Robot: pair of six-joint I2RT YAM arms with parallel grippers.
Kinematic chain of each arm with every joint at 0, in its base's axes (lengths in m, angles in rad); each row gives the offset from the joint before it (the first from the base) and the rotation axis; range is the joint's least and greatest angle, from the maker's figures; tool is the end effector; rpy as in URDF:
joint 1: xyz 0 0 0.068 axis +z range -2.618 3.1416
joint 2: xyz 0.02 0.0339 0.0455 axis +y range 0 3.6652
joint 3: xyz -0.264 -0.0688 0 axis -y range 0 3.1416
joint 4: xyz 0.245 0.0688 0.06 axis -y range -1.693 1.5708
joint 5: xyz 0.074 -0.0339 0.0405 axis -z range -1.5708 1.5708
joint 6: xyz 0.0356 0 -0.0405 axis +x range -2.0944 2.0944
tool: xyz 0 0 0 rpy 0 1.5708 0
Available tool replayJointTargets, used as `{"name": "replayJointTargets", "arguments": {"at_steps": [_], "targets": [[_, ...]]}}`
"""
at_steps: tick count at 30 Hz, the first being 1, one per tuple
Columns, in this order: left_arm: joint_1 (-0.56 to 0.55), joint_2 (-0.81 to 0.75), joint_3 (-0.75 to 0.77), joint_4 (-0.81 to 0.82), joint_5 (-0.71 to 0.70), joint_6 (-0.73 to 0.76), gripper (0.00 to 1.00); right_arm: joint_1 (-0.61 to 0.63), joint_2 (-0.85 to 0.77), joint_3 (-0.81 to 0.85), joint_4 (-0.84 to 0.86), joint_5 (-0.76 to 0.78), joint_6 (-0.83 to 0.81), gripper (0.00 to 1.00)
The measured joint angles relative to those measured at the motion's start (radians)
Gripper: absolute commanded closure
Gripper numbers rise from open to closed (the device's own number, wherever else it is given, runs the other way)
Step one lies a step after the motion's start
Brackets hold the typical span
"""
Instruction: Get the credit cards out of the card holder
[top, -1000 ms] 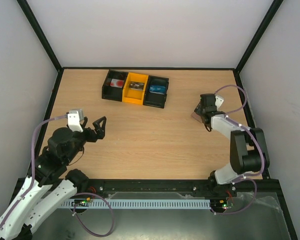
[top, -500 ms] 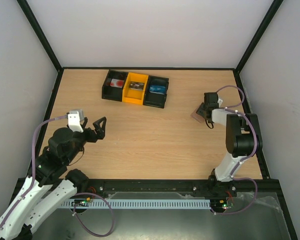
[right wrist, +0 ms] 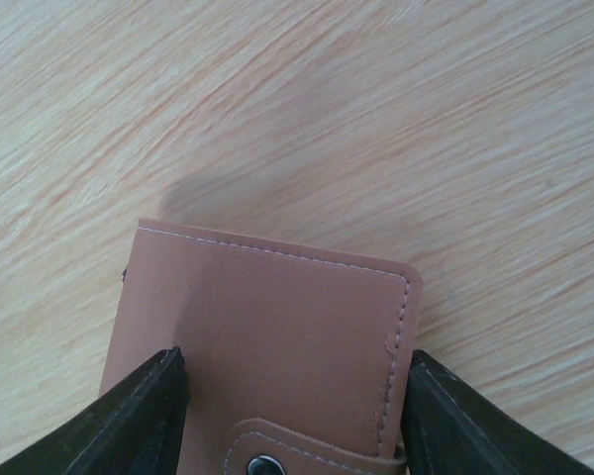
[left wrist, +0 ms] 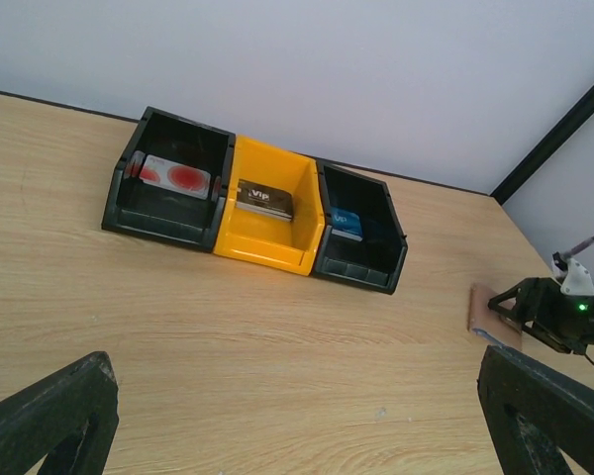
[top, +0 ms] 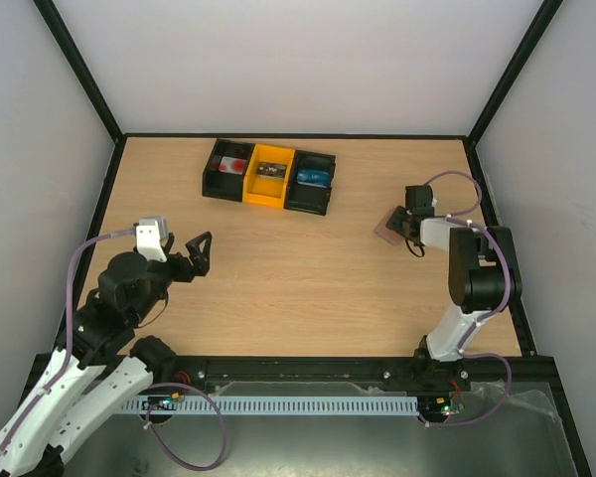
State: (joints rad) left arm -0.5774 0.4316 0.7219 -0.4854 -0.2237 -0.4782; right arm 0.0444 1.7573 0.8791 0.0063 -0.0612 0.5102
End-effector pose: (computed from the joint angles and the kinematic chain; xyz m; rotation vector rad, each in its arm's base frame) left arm 0.0918 -0.0504 0.3305 -0.0762 1.7944 -0.5666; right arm 0.3416 0.0174 0.1388 0.5426 2.4065 0.3187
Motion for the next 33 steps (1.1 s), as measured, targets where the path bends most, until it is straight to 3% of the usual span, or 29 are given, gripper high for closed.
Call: {"name": "replayJointTargets", "arguments": {"at_steps": [13,24,33], "targets": [[0.000,0.031,0.000,0.000,-0.005,0.000,0.00,0.212,-0.107,-0.113,-0.010,-0.047,-0.014,0.49],[0.000,0.042,0.000,-0.001,-0.013,0.000,0.00,0.518,-0.251,-0.205,-0.095,-0.063,-0.016,0.51],[0.000,0.045,0.000,-0.001,-0.021,-0.001,0.00,0.718,-0.277,-0.205,-0.146,-0.035,-0.002,0.51]]}}
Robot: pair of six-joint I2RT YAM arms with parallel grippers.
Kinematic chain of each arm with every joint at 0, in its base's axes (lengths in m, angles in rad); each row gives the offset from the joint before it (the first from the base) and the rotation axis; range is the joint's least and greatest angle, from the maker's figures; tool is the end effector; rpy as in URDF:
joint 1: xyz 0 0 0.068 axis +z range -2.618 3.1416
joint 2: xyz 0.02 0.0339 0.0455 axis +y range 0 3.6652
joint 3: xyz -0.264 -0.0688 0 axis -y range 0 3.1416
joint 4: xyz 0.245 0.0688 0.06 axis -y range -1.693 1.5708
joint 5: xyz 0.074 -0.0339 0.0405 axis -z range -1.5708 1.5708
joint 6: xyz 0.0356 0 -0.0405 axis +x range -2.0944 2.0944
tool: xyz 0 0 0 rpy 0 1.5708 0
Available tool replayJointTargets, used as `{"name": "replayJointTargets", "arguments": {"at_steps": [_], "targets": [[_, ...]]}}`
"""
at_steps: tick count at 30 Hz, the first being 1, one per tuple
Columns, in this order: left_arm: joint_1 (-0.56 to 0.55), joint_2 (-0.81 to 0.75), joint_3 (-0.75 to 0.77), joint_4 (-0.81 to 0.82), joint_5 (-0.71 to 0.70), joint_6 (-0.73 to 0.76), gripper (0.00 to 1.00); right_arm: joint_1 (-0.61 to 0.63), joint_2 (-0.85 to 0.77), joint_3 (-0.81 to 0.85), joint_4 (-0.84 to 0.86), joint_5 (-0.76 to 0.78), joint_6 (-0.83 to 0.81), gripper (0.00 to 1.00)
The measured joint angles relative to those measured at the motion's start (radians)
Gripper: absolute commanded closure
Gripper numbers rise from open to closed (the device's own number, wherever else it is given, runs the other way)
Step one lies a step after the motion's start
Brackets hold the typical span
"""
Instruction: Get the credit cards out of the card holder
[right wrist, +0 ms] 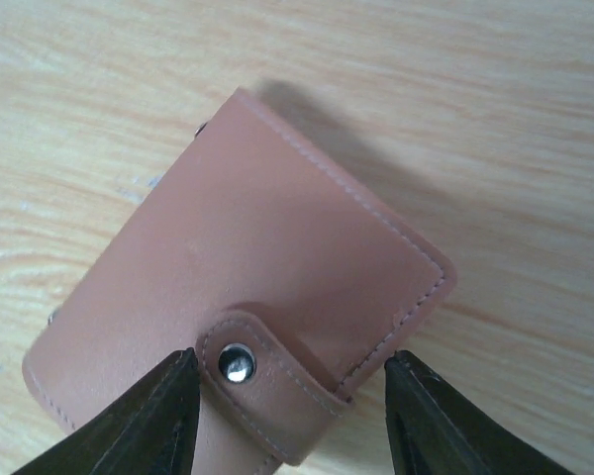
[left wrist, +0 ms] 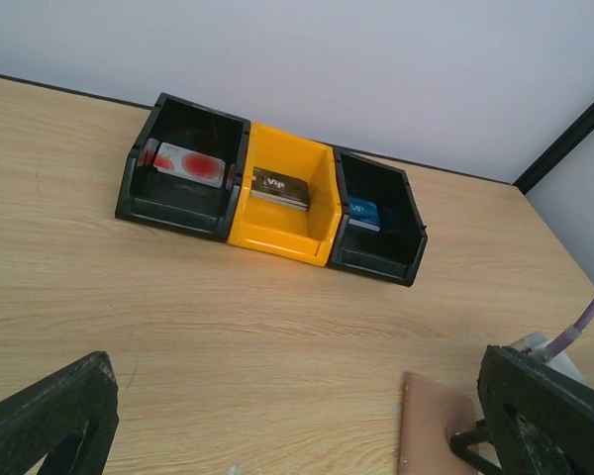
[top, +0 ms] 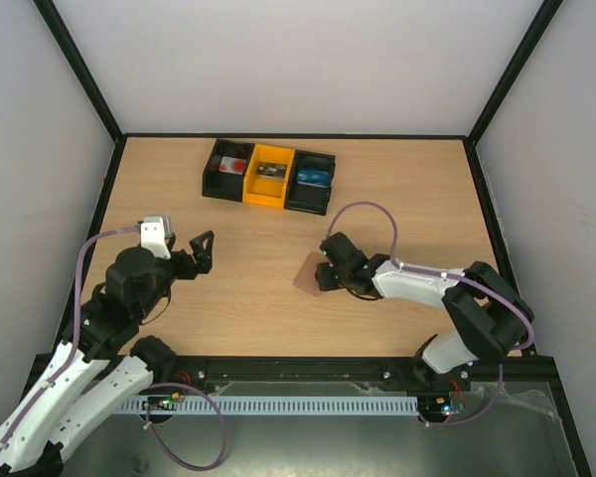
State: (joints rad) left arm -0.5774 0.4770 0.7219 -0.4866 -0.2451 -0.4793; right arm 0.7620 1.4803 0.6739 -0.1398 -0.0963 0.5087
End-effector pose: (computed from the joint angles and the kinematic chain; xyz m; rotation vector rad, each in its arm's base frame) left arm 0.1002 -0.0550 0.3263 -0.0866 1.8349 -0.5276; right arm 0.1951 0.1910 0.1523 -0.3727 2.6029 0.6057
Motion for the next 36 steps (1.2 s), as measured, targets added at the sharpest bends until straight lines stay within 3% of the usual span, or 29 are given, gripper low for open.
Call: {"name": "replayJointTargets", "arguments": {"at_steps": [7,12,23,29,36], "targets": [[0.000,0.008,0.000,-0.001,0.000,0.000,0.00,0.063,0.039,0.037,-0.029,0.053,0.015,0.49],[0.000,0.008,0.000,-0.003,0.000,0.000,0.00,0.069,0.090,0.073,-0.019,0.106,0.058,0.41],[0.000,0.006,0.000,-0.006,0.001,-0.003,0.00,0.070,0.198,0.122,0.138,0.029,0.019,0.40],[0.000,0.008,0.000,-0.006,0.001,-0.004,0.00,0.081,0.210,0.209,0.063,0.066,0.030,0.54],[0.000,0.021,0.000,-0.006,0.001,-0.005,0.00,0.117,0.156,0.261,-0.049,0.182,0.185,0.57]]}}
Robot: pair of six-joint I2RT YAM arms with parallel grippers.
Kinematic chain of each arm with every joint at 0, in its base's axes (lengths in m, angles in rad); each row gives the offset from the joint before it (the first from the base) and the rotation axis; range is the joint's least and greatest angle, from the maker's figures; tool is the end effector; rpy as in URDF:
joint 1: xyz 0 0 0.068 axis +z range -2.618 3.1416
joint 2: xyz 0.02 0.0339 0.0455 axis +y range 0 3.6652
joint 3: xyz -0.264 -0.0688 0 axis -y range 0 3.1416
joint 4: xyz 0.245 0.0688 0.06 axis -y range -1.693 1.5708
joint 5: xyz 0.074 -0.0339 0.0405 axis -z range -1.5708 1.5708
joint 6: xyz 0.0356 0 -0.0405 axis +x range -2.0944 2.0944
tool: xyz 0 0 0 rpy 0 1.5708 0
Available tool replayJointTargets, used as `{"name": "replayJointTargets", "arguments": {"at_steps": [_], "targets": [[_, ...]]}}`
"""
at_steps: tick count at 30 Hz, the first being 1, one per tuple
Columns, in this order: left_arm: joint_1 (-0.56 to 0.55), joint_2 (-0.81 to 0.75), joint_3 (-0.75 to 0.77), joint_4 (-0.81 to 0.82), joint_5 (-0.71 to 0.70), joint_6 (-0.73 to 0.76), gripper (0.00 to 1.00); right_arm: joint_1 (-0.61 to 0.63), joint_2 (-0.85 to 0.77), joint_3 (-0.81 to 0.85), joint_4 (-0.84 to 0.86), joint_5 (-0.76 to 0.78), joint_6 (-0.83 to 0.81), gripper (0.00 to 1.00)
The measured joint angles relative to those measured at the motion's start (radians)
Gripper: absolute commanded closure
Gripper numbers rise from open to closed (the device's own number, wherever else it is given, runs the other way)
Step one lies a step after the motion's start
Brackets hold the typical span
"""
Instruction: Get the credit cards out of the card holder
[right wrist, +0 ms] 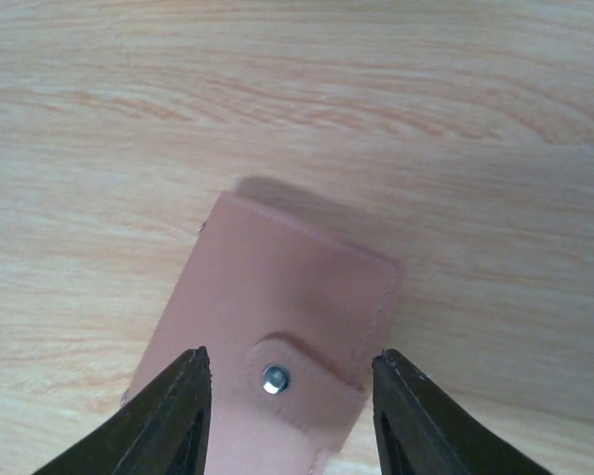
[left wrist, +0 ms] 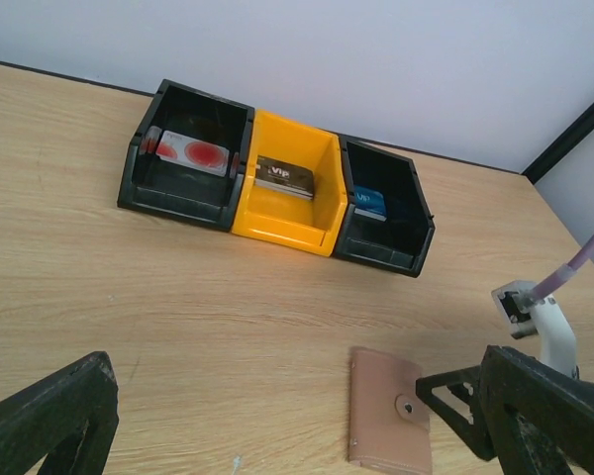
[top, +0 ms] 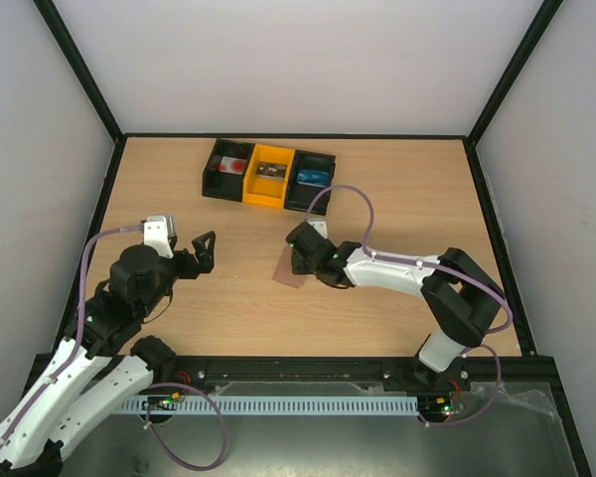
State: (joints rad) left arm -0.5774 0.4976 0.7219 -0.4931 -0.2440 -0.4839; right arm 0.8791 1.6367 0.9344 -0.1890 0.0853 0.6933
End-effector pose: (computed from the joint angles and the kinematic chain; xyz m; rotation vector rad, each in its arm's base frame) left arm 0.1037 -0.0573 0.3237 -0.0864 1.8611 -0.5190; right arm 0.2141 0.2537 0.1793 -0.1980 2.5393 0.5602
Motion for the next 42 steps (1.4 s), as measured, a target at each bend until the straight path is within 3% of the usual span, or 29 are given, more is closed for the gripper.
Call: {"name": "replayJointTargets", "arguments": {"at_steps": [8,19,27,42], "targets": [[0.000,0.008,0.000,0.000,0.004,0.000,0.00,0.111,0.063,0.077,-0.065,0.091,0.123,0.65],[0.000,-0.001,0.000,0.000,0.009,0.001,0.00,0.127,0.193,0.131,-0.117,0.182,0.169,0.70],[0.000,0.004,0.000,0.000,0.015,0.001,0.00,0.139,0.202,0.124,-0.112,0.231,0.177,0.98],[0.000,0.102,0.000,0.000,0.028,-0.054,0.01,0.176,0.137,0.017,-0.005,0.253,0.064,0.98]]}}
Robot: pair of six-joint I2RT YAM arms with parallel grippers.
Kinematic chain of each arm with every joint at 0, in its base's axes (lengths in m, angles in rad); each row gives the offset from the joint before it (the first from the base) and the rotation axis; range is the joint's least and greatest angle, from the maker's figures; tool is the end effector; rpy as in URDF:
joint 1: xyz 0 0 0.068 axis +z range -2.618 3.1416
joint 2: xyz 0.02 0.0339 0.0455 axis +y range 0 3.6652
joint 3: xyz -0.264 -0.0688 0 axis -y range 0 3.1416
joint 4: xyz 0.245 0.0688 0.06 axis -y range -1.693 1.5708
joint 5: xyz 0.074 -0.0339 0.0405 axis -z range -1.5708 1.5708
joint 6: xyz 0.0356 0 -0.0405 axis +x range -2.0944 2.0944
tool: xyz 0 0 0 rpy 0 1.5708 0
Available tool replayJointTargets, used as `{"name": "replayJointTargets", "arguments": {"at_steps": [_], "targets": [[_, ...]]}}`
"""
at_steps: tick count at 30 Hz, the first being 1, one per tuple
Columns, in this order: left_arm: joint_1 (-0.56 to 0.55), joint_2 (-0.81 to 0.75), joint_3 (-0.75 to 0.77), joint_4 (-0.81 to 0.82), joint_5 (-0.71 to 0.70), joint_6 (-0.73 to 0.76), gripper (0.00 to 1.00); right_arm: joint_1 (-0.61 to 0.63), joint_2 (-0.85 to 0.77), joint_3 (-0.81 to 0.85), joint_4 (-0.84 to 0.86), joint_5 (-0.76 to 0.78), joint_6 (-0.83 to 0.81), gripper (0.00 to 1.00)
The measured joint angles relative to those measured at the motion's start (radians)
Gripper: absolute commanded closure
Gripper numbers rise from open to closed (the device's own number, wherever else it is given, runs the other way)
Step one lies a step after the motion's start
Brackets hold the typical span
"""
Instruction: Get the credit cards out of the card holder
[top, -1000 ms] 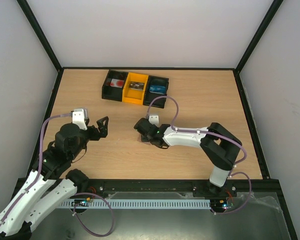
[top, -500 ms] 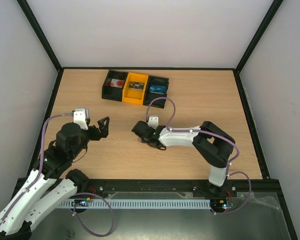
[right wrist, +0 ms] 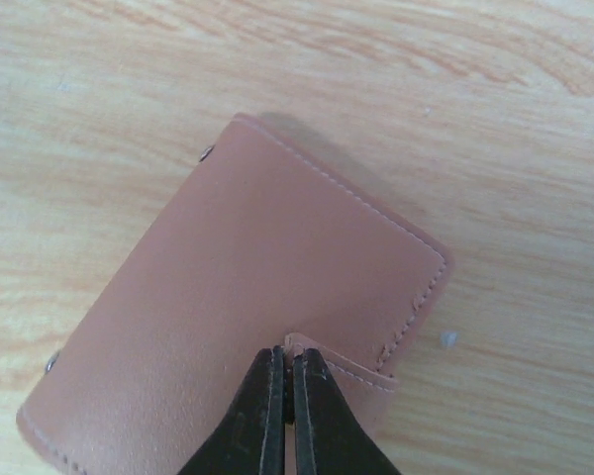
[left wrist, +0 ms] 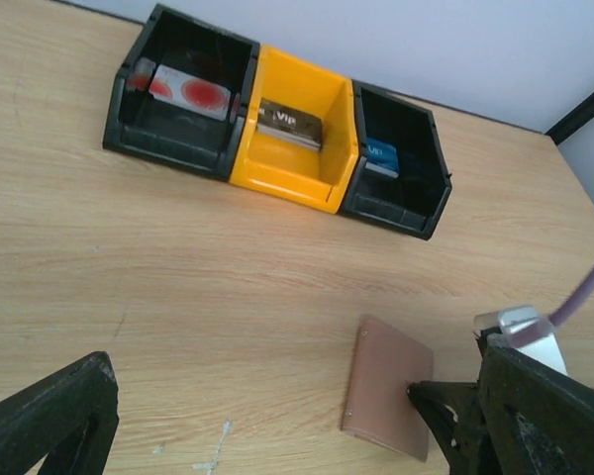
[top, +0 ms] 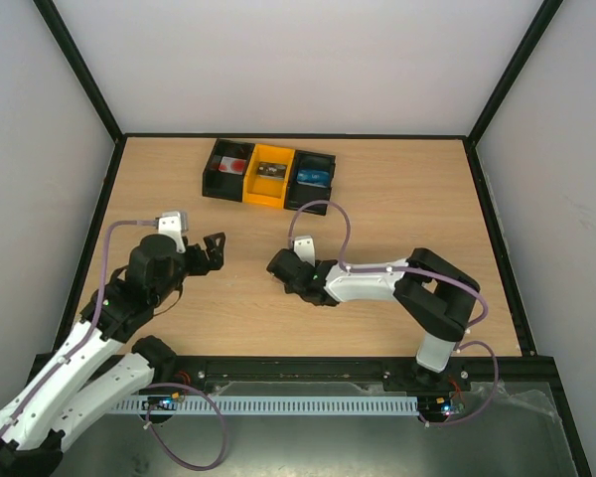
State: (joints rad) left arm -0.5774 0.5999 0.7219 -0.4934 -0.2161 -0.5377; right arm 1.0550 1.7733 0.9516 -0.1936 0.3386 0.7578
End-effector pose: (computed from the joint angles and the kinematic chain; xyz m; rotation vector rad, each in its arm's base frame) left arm 0.1209 -0.0697 0.3124 -0.1067 1.9674 -0.5299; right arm 0.1783 0.2905 0.1421 -0.2520 2.5139 0.3005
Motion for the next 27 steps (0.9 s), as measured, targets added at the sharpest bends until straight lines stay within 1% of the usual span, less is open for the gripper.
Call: {"name": "replayJointTargets", "arguments": {"at_steps": [6,9,14,18,22,27], "targets": [[0.000,0.103,-0.020,0.020,0.072,-0.060,0.07,0.028,-0.101,-0.106,0.046,-0.073,-0.045,0.98],[0.000,0.153,-0.072,0.068,0.139,-0.105,0.12,0.032,-0.156,-0.156,0.061,-0.103,-0.063,0.98],[-0.003,0.278,-0.208,0.209,0.280,-0.188,0.18,0.032,-0.231,-0.238,0.120,-0.134,-0.077,0.98],[-0.028,0.388,-0.272,0.315,0.348,-0.226,0.20,0.032,-0.265,-0.297,0.167,-0.140,-0.072,0.98],[-0.056,0.476,-0.275,0.410,0.372,-0.231,0.20,0.032,-0.322,-0.356,0.197,-0.114,-0.045,0.98],[-0.064,0.555,-0.274,0.529,0.382,-0.217,0.21,0.032,-0.413,-0.412,0.224,-0.085,-0.019,0.98]]}}
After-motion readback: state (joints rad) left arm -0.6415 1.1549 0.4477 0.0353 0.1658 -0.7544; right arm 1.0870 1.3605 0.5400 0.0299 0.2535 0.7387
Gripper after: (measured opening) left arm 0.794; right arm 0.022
